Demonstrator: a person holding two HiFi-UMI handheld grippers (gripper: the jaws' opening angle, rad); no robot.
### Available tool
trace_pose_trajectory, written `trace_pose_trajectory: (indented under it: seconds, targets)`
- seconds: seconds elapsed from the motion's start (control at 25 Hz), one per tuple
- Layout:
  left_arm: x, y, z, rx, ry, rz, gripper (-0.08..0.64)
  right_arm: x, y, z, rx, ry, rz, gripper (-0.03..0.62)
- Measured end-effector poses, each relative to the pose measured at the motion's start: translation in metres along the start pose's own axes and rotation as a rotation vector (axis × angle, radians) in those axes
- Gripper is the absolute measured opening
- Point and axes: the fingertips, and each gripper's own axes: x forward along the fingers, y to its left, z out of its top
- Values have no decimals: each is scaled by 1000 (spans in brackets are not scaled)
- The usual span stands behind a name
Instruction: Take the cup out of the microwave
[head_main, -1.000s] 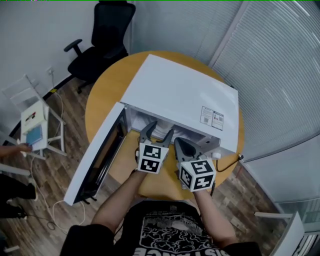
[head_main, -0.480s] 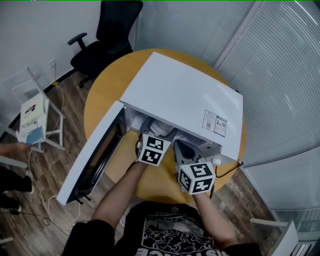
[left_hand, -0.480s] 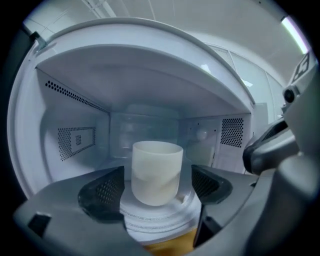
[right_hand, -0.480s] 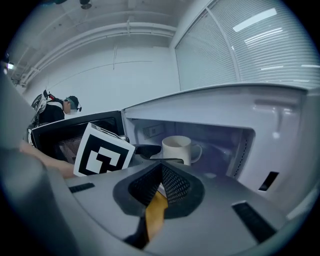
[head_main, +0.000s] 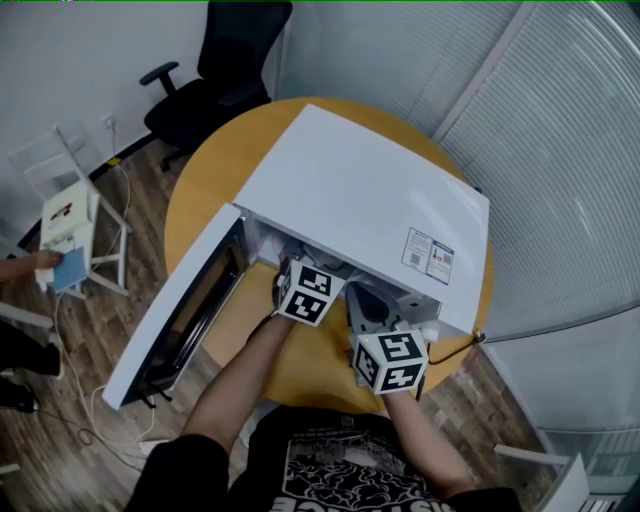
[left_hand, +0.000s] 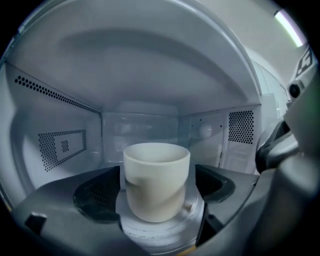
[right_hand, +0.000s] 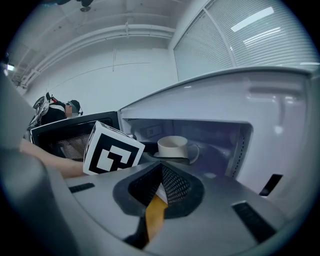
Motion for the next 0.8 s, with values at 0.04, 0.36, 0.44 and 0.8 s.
trace_pose_trajectory:
  seconds: [0.04, 0.36, 0.44, 0.8]
  targets:
    - [2, 0, 0, -3, 4, 2, 460, 0, -2, -1, -1, 3, 1, 15]
    - [13, 6, 1, 18, 28, 49, 460, 2, -12, -10, 3, 20, 18, 15]
    - [14, 10, 1, 16, 30, 73, 460, 3, -12, -12, 3, 23, 25, 15]
    - [21, 15, -2, 32, 65, 134, 440, 3, -15, -20, 6, 36, 41, 15]
